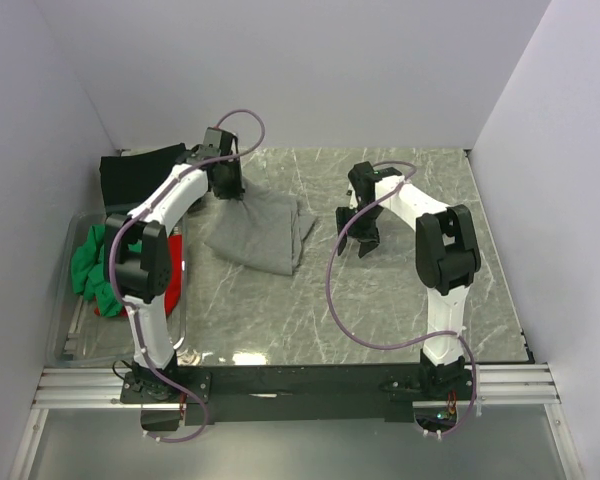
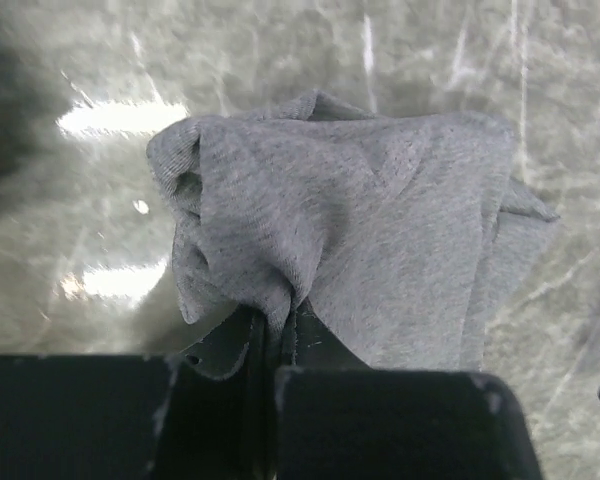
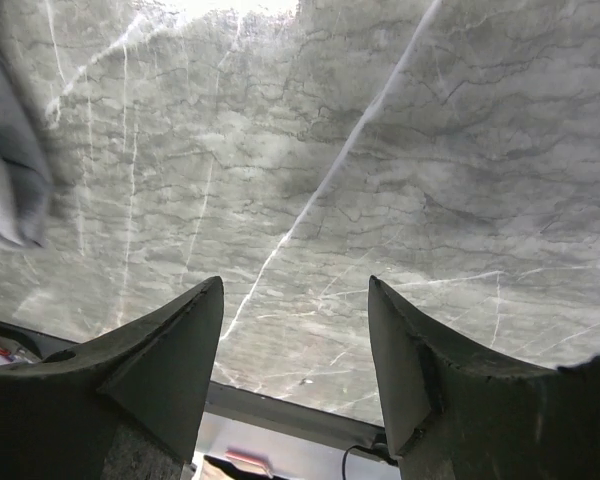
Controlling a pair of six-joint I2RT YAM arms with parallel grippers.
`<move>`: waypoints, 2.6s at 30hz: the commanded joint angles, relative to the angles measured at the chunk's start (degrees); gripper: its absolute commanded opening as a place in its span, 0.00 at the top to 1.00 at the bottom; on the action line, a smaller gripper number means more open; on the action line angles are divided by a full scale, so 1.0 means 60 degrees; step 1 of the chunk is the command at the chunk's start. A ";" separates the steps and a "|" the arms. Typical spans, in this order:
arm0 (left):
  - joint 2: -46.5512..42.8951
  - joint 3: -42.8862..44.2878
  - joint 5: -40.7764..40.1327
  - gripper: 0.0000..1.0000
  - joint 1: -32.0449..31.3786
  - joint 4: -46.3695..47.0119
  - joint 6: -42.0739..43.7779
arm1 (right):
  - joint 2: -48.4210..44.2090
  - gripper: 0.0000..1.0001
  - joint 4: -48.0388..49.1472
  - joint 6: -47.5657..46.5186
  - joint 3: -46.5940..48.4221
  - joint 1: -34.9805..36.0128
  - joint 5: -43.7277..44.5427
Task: Fold and stack the t-shirts
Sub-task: Neatly place the folded tshirt to the corner
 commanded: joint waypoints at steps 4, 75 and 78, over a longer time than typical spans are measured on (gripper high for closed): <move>0.0780 0.1878 -0.0092 1.00 0.0474 -0.0898 0.0802 | -0.0389 0.34 -0.0052 -0.0225 0.0115 -0.0143 -0.0088; 0.1937 0.6055 0.4317 1.00 0.6437 0.0127 -0.0208 | -0.0374 0.34 0.0138 -0.0079 -0.0324 -0.0509 -0.0952; 0.2260 0.5938 0.4346 1.00 0.6612 0.0157 -0.0193 | -0.0447 0.34 0.0138 -0.0079 -0.0412 -0.0494 -0.0967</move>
